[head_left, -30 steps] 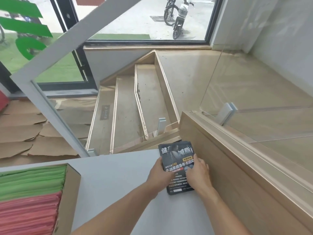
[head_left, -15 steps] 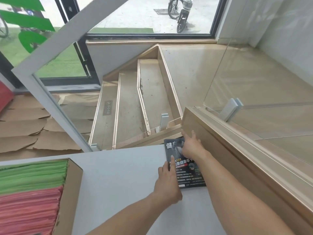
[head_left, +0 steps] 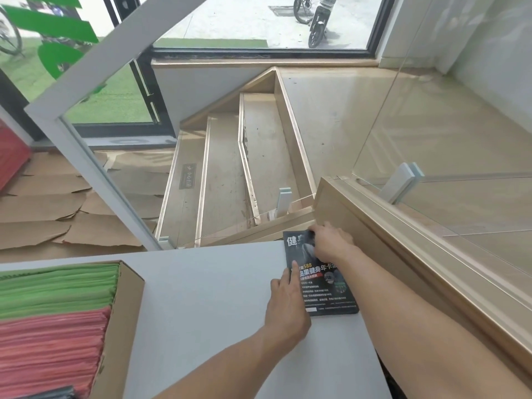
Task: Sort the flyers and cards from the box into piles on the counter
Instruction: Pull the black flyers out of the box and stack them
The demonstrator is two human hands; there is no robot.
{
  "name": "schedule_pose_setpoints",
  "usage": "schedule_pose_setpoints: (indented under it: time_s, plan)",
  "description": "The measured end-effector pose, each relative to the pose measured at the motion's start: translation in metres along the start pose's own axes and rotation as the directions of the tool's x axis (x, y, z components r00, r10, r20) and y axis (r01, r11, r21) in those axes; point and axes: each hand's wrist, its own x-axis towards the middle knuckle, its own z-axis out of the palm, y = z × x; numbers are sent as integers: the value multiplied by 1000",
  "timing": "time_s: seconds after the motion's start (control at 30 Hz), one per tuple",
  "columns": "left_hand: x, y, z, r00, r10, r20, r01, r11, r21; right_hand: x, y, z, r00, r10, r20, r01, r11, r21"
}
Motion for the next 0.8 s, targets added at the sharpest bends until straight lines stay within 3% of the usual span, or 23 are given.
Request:
schedule_pose_setpoints:
  time_s: [0.1,0.23,0.4,0.5,0.63,0.7,0.8]
  plan:
    - [-2,-5,0,1000,-5,21,6,999,-34,-5,0,0,1000,6,-27,-5,1000,8]
    - [-21,-21,-9,998,-44,33,48,990,-136,-26,-16,-8,986,-26,-165,19,999,-46]
    - [-67,-61,-34,977,12,-211,-75,954,-290,-76,-69,-6,939,-235,-251,271,955,120]
    - [-107,-80,-66,909,-17,-416,-135,933,-333,-111,-108,12,883,-374,-284,435,880,192]
    - [-172,-110,-112,755,-68,-652,-216,913,-345,-158,-164,37,801,-483,-354,583,763,278]
    - [-204,-133,-130,689,-116,-715,-177,930,-322,-184,-192,47,761,-529,-376,640,709,297]
    - [-249,-176,-148,623,-124,-773,-67,975,-211,-223,-229,63,644,-649,-405,760,606,236]
